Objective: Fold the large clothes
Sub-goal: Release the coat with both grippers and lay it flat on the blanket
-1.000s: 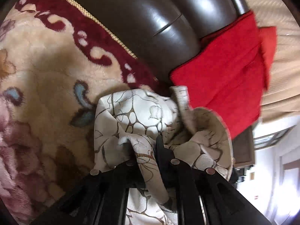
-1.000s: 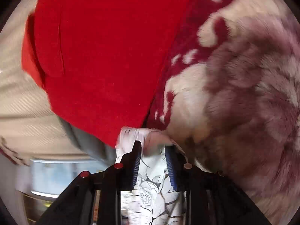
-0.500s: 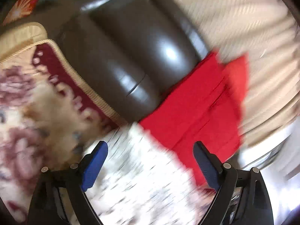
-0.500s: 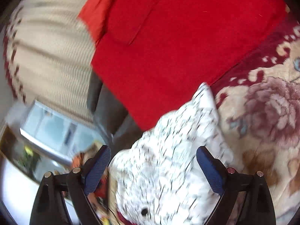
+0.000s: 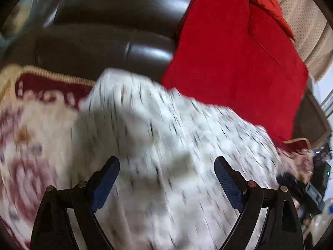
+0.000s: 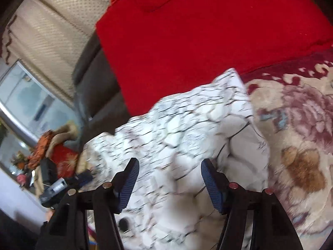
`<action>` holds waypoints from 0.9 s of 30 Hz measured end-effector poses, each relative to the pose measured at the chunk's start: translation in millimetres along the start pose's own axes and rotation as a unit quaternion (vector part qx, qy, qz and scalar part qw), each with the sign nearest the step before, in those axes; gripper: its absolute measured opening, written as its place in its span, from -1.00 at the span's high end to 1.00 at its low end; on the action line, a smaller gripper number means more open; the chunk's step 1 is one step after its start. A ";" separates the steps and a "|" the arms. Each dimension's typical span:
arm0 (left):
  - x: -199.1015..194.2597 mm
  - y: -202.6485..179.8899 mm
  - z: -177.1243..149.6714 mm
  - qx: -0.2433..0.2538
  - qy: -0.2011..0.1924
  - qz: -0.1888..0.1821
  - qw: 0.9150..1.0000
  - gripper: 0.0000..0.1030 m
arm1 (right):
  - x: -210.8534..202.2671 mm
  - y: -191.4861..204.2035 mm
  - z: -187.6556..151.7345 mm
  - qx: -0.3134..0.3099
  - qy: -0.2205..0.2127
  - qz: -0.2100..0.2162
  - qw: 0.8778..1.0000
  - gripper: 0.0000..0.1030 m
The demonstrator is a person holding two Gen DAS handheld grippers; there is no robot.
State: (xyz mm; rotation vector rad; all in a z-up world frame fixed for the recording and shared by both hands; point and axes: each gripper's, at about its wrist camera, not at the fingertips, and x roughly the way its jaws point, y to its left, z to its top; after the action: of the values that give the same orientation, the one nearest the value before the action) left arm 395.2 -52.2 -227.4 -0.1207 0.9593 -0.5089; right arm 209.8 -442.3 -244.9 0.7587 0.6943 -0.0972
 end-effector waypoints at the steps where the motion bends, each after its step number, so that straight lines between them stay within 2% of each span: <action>1: 7.6 1.7 8.3 -0.001 -0.003 0.020 1.000 -0.79 | 1.8 -5.9 0.8 0.005 0.001 -0.010 1.000 -0.20; 3: 28.2 15.6 21.3 -0.022 0.000 0.058 0.998 -0.79 | 14.1 -18.2 -1.1 0.009 0.014 -0.026 1.000 -0.10; 5: 51.1 41.9 27.8 -0.059 0.006 0.102 0.993 -0.79 | 16.6 -20.8 -6.4 -0.010 0.010 -0.028 1.000 -0.09; 7: 66.9 65.2 28.0 -0.098 0.003 0.121 0.988 -0.82 | 15.3 -17.0 -13.5 -0.038 -0.004 -0.034 0.999 -0.10; 10: 72.9 86.5 24.9 -0.152 -0.001 0.087 0.984 -0.83 | 15.5 -9.5 -23.3 -0.086 -0.014 -0.053 0.995 -0.10; 12: 64.6 86.5 23.5 -0.156 -0.010 0.089 0.984 -0.82 | 14.0 -9.7 -24.9 -0.091 -0.018 -0.054 0.994 -0.11; 14: 46.1 79.2 22.2 -0.142 -0.017 0.096 0.985 -0.81 | 11.9 -11.7 -22.6 -0.085 -0.017 -0.051 0.995 -0.11; 16: 22.2 64.6 18.5 -0.112 -0.025 0.087 0.990 -0.81 | 9.2 -12.8 -21.1 -0.078 -0.012 -0.052 0.996 -0.11; 20: -34.9 27.0 -7.2 -0.016 -0.032 0.087 0.996 -0.81 | 1.3 -1.4 -9.4 -0.040 -0.017 -0.044 0.998 -0.12; 22: -49.5 10.9 -20.9 0.016 -0.029 0.095 0.995 -0.81 | -10.7 5.2 -4.7 -0.036 -0.029 -0.034 0.998 -0.14; 24: -57.5 5.2 -44.1 0.037 -0.018 0.119 0.992 -0.81 | -17.3 10.8 -4.2 -0.040 -0.034 -0.036 0.998 -0.16; 27: -57.1 -2.6 -80.7 0.055 -0.004 0.159 0.986 -0.81 | -14.9 8.3 -16.2 -0.033 -0.017 -0.044 0.998 -0.19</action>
State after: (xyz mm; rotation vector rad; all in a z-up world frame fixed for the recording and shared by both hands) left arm 302.5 -17.9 -230.2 0.1279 0.9192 -0.2654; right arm 192.1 -427.9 -239.2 0.6624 0.6948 -0.1661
